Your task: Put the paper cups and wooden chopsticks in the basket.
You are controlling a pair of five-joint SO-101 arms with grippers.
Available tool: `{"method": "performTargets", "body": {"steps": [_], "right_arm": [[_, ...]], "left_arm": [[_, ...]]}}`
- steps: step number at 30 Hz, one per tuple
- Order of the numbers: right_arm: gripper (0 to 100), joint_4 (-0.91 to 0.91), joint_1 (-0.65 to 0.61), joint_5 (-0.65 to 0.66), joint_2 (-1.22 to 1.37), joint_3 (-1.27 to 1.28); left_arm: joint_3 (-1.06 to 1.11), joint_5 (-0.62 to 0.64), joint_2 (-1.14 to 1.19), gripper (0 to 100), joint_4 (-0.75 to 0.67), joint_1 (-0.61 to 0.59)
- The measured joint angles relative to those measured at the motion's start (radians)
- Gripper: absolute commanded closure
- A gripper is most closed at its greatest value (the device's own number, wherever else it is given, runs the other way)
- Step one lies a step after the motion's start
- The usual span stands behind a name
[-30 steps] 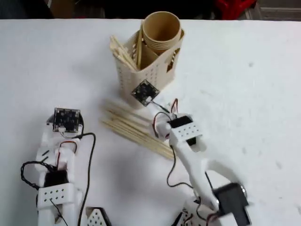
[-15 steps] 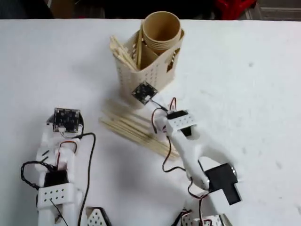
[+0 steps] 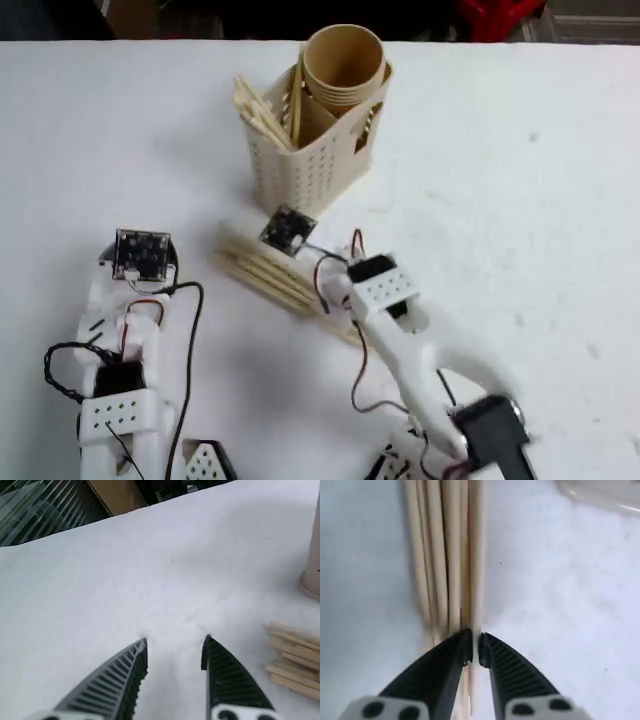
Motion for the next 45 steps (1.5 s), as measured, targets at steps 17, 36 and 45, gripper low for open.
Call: {"method": "performTargets", "body": {"steps": [17, 36, 45], "right_arm": [[97.6, 0.238, -0.285, 0.0, -0.11, 0.052], [82.6, 0.075, -0.305, -0.183, -0.014, -0.055], [82.7, 0.028, -0.367, -0.192, -0.009, -0.035]], "left_arm": [[0.0, 0.0, 0.0, 81, 0.0, 0.0], [0.0, 0.0, 0.0, 81, 0.0, 0.0], [0.0, 0.0, 0.0, 81, 0.0, 0.0]]}}
